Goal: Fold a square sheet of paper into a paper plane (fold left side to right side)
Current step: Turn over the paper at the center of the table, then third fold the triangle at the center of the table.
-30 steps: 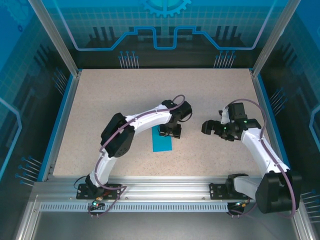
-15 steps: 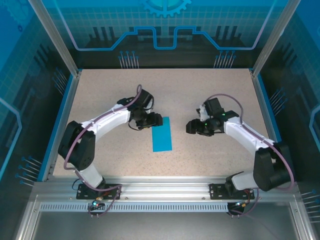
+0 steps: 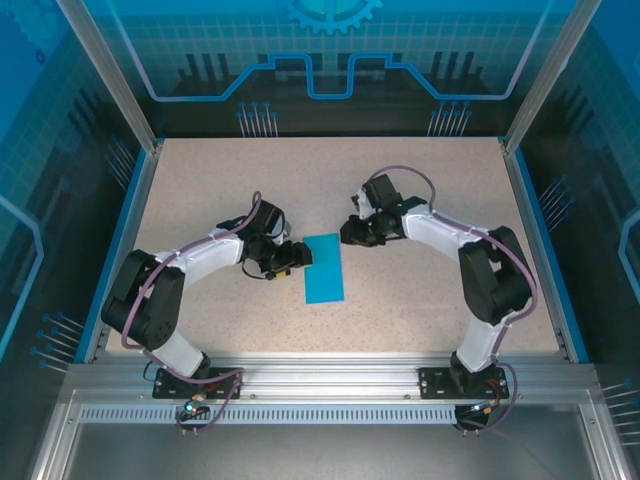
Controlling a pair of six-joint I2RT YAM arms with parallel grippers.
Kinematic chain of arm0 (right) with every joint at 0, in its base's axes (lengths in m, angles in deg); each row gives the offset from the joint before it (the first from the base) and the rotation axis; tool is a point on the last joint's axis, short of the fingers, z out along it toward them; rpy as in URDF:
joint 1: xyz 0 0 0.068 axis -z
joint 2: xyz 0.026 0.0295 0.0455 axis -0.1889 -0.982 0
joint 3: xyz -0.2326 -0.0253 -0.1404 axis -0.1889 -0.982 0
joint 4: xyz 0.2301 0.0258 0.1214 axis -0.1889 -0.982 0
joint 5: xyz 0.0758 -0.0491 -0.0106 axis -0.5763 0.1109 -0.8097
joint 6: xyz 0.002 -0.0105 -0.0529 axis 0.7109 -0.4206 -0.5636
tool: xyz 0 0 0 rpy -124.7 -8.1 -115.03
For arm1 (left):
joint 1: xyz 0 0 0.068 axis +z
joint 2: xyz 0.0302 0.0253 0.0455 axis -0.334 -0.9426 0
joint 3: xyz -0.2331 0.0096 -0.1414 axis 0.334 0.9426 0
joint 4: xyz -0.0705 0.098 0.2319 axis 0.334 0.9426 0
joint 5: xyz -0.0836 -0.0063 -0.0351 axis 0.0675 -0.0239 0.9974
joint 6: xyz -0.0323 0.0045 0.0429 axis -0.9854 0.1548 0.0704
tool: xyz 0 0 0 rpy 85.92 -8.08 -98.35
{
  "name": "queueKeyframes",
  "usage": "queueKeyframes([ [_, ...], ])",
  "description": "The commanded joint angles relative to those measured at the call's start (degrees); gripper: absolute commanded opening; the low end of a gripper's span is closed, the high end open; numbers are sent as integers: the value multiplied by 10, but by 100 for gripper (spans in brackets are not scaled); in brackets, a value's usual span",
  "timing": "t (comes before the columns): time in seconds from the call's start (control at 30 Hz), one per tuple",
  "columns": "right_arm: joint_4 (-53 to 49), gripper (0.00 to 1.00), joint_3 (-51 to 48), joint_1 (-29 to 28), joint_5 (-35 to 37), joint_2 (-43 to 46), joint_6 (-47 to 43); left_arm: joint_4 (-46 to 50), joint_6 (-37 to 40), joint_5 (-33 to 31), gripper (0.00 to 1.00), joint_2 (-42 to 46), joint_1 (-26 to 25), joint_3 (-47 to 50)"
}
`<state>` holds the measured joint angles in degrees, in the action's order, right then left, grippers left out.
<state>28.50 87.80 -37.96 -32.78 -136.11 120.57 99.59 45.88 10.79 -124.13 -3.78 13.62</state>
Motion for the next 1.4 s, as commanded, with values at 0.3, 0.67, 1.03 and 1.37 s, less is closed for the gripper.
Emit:
queueKeyframes([
  [0.3, -25, 19, 112, -17, -2, -133, -5, -42, -28, 51, 71, -21, 4, 15],
  [0.67, -46, 19, 123, -17, 6, -166, -23, -39, -26, 69, 72, -58, 3, -3],
  [1.03, -56, 19, 122, -16, 10, -180, -33, -42, -26, 94, 72, -93, -4, -19],
  [1.37, -55, 19, 119, -17, 8, -181, -36, -43, -24, 98, 67, -109, -15, -28],
])
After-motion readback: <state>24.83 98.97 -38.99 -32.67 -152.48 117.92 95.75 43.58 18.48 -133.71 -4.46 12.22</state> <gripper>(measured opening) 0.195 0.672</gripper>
